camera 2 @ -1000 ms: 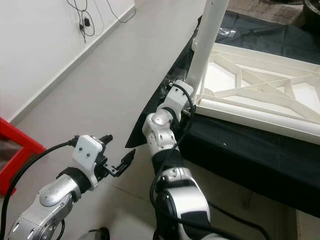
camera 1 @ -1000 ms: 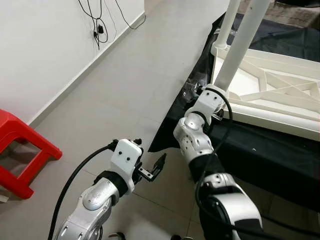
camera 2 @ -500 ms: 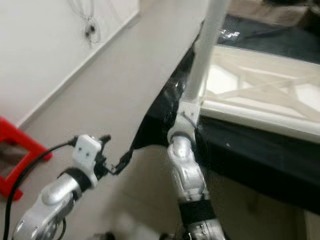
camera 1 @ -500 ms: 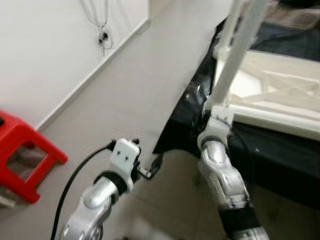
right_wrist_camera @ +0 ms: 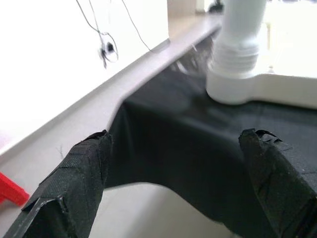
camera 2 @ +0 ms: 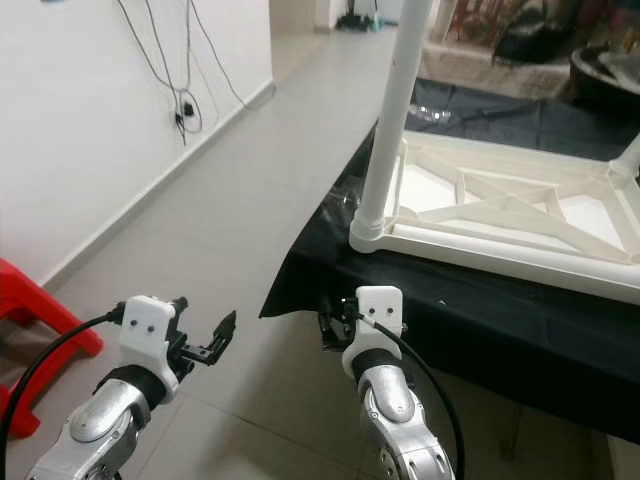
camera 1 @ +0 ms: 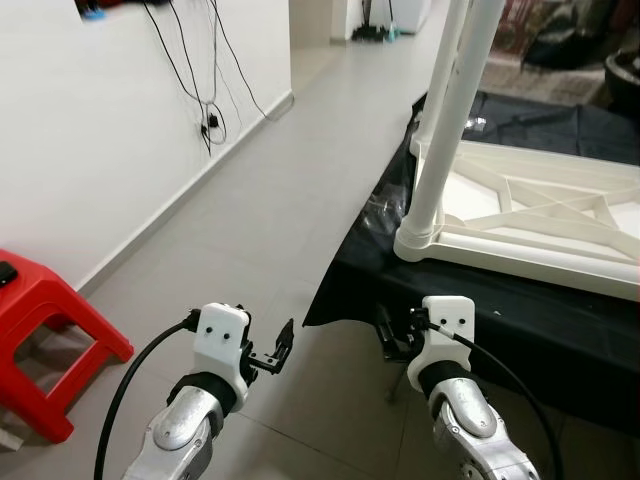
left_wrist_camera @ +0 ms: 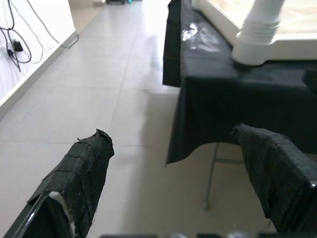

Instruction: Building children table

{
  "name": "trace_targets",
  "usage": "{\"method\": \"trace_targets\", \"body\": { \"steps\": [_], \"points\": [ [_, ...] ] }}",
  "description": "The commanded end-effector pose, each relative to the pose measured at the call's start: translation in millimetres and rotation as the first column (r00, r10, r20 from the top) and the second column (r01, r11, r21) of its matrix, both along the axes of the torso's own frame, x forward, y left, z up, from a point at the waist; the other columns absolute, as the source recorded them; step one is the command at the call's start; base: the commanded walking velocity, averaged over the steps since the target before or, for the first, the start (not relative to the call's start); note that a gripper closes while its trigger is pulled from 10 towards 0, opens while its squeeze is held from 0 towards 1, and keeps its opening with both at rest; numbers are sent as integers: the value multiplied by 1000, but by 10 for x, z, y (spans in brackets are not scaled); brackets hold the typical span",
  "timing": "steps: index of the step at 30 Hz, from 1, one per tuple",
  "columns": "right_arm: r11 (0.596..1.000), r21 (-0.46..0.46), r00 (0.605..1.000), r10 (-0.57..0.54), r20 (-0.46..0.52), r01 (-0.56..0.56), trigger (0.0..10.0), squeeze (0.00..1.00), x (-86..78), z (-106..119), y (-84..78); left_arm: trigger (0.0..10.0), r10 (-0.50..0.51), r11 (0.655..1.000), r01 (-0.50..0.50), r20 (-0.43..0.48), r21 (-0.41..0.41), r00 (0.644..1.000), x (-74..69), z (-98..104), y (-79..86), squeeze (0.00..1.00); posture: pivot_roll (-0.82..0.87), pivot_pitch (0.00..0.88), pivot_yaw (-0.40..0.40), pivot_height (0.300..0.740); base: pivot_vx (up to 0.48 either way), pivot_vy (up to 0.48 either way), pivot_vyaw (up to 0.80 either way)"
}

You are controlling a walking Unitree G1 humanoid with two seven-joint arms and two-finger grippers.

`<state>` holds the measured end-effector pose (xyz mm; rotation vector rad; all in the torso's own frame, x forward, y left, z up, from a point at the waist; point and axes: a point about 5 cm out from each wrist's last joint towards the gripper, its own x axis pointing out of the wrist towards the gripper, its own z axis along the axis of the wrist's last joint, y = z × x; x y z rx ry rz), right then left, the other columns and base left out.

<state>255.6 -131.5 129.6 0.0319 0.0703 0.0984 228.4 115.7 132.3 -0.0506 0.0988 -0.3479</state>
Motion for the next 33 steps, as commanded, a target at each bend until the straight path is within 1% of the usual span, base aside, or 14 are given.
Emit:
{"method": "trace_targets", "body": {
  "steps": [1, 3, 5, 6, 10, 11, 12, 14, 17, 19, 23, 25, 26, 33],
  "points": [
    [1000, 1, 1000, 21, -19, -21, 10000, 0, -33, -44, 25, 10000, 14, 1000, -14, -3, -6, 1000, -18, -20, -12, 0, 66, 11, -32, 740, 0, 0, -775],
    [1000, -3, 1000, 23, -21, -23, 10000, 0, -36, -57, 24, 10000, 29, 1000, -29, -6, -12, 1000, -17, -33, -15, 0, 63, 6, -32, 740, 0, 0, -775],
    [1000, -21, 999, 16, -37, -17, 10000, 0, -33, -107, 10, 10000, 71, 997, -71, -10, -13, 997, -1, -55, 0, 0, 62, 0, -42, 740, 0, 0, -775],
    [1000, -21, 999, 16, -37, -17, 10000, 0, -33, -107, 10, 10000, 71, 997, -71, -10, -13, 997, -1, -55, 0, 0, 62, 0, -42, 740, 0, 0, -775],
    [999, -46, 997, 13, -70, -16, 10000, 0, -25, -183, 1, 10000, 115, 993, -115, -13, -2, 993, 33, -82, 66, 0, 61, 0, -42, 740, 0, 0, -769],
    [998, -55, 996, 13, -91, -18, 10000, 0, -21, -215, 1, 10000, 121, 993, -121, -15, 10, 993, 35, -97, 77, 0, 59, 0, -42, 740, 0, 0, 0],
    [998, -55, 996, 13, -91, -18, 10000, 0, -21, -215, 1, 10000, 121, 993, -121, -15, 10, 993, 35, -97, 77, 0, 59, 0, -42, 740, 0, 0, 0],
    [998, -48, 992, 22, -125, -29, 10000, 0, -13, -264, 12, 10000, 127, 992, -126, -39, 9, 991, 31, -144, 75, 0, 57, 0, -44, 740, 0, 0, 0],
    [998, -47, 992, 23, -127, -29, 10000, 0, -6, -270, 14, 10000, 126, 992, -125, -50, 15, 991, 28, -173, 65, 0, 56, 0, -44, 740, 0, 0, 0],
    [998, -50, 991, 27, -130, -34, 10000, 0, 4, -272, 16, 10000, 116, 993, -115, -72, 19, 991, 13, -229, 35, 0, 52, 0, -44, 740, 0, 0, 0],
    [998, -50, 990, 29, -136, -36, 10000, 0, 7, -278, 16, 10000, 101, 995, -99, -76, 28, 992, 6, -251, 15, 0, 51, 0, -42, 740, 0, 0, 0],
    [998, -51, 990, 30, -139, -37, 10000, 0, 11, -283, 16, 10000, 95, 995, -94, -82, 21, 992, 2, -266, -2, 0, 50, 0, -42, 740, -240, 0, 0],
    [998, -54, 989, 28, -145, -37, 10000, 0, 21, -295, 14, 10000, 87, 996, -84, -84, 32, 993, 4, -281, -20, 0, 49, 0, -42, 740, -262, 0, 0],
    [998, -56, 988, 27, -150, -36, 10000, 0, 26, -302, 13, 10000, 80, 996, -77, -79, 44, 994, 6, -288, -33, 0, 51, 0, -40, 740, -262, 0, 0]
  ]
}}
